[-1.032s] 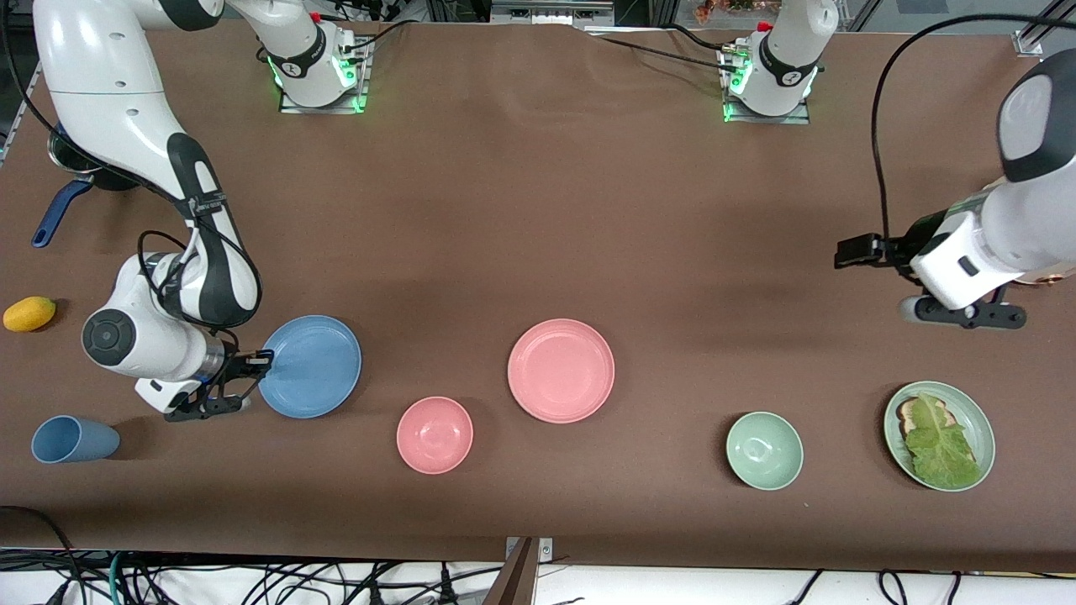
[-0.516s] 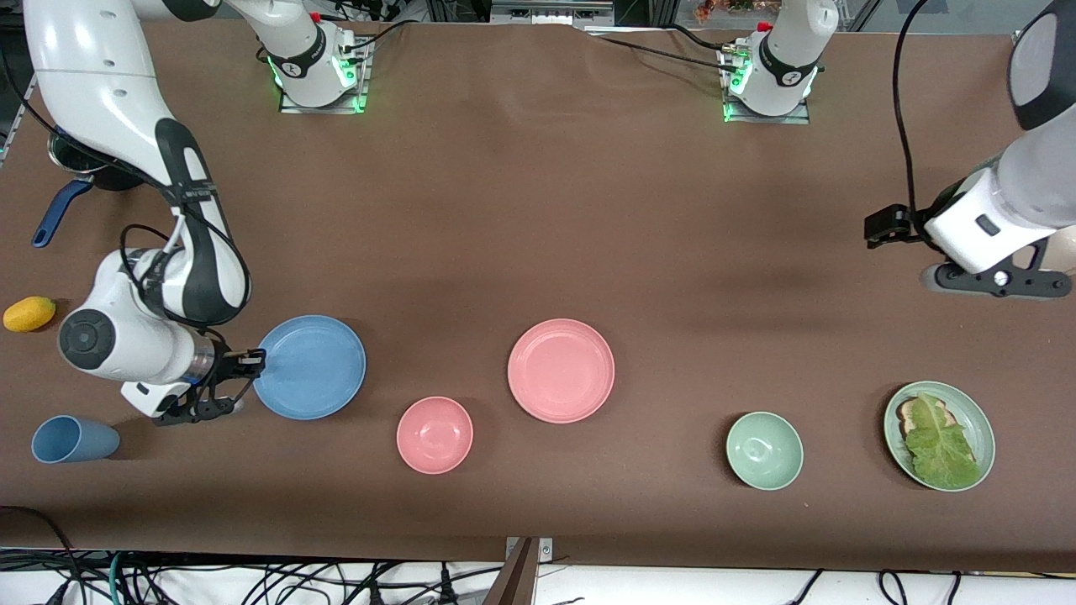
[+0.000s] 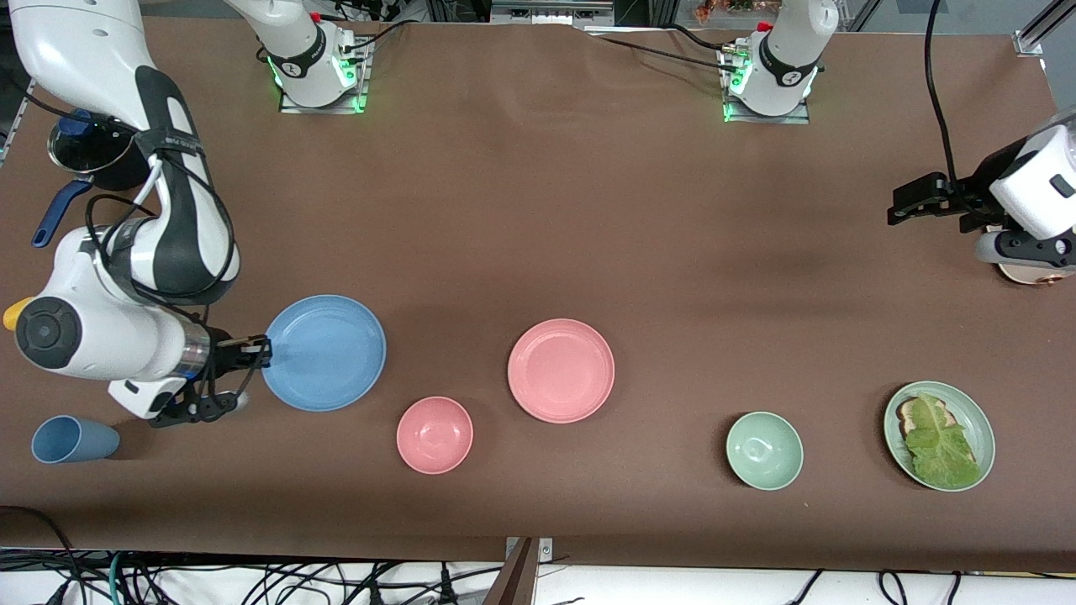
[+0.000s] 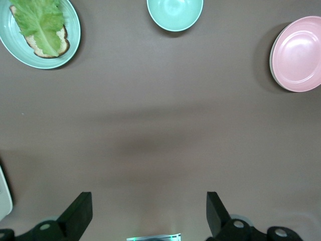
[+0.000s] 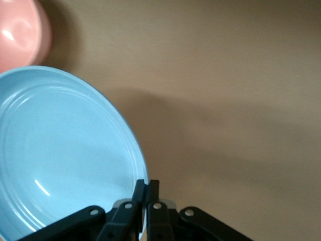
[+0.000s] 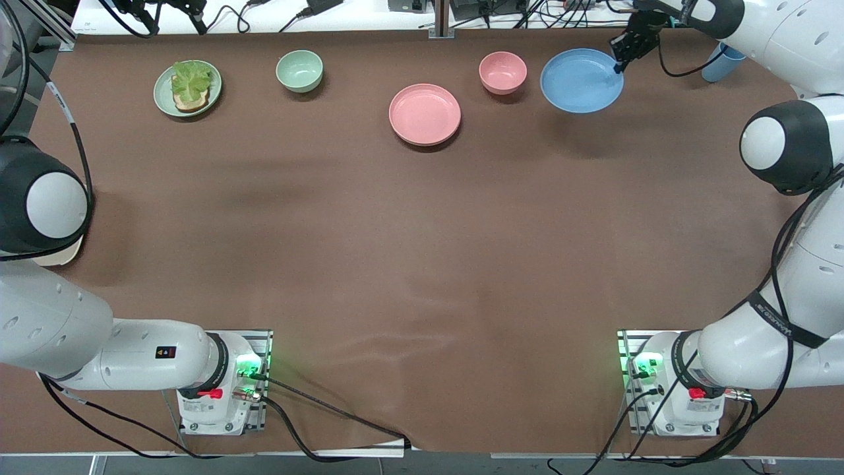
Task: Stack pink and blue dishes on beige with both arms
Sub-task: 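Carry the blue plate with the right gripper onto the pink plate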
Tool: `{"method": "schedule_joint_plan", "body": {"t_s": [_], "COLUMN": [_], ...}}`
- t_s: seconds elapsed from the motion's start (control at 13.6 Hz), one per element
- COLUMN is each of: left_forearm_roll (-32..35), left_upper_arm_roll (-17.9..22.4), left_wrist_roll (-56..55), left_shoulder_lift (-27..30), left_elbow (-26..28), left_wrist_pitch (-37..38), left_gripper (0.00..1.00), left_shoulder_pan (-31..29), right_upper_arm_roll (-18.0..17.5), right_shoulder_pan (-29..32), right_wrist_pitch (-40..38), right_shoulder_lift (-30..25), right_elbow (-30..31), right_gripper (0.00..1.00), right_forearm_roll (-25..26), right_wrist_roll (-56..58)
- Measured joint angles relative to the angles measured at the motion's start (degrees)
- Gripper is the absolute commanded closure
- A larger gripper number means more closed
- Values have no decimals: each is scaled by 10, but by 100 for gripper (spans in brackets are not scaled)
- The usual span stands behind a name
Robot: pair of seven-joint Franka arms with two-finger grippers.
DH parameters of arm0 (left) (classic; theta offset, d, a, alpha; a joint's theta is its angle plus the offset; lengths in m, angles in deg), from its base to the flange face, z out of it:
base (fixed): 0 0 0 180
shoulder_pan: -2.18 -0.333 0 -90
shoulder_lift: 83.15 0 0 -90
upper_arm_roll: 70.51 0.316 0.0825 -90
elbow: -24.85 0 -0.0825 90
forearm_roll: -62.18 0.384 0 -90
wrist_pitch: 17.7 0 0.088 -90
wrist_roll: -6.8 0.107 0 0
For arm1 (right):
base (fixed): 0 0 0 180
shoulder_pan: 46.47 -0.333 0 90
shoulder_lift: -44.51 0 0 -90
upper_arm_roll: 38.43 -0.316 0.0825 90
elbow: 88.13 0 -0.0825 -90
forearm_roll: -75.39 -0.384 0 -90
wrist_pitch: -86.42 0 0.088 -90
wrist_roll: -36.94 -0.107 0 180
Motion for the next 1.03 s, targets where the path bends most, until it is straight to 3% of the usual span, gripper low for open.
{"method": "schedule_joint_plan", "body": {"t_s": [0.37, 0.66, 1.03], "left_forearm_roll": [0, 47, 53], "left_upper_arm_roll": [5, 3, 6], "left_wrist_roll": [-11, -12, -15], "left_shoulder_lift": [0, 0, -4], "left_elbow": [0, 0, 1], "left_wrist_pitch": [0, 0, 1], "left_gripper": [0, 0, 0], "left_shoulder_pan": [0, 24, 28], "right_upper_arm_roll": [-64, -67, -66], "right_shoulder_pan": [-45, -128, -194], "right_wrist_pitch": [6, 63, 149], "right_shoulder_lift": [0, 14, 56], "right_elbow": [-1, 0, 0], "right_gripper": [100, 100, 100], "right_forearm_roll": [0, 2, 14], "right_wrist_roll": [-176, -325, -458]}}
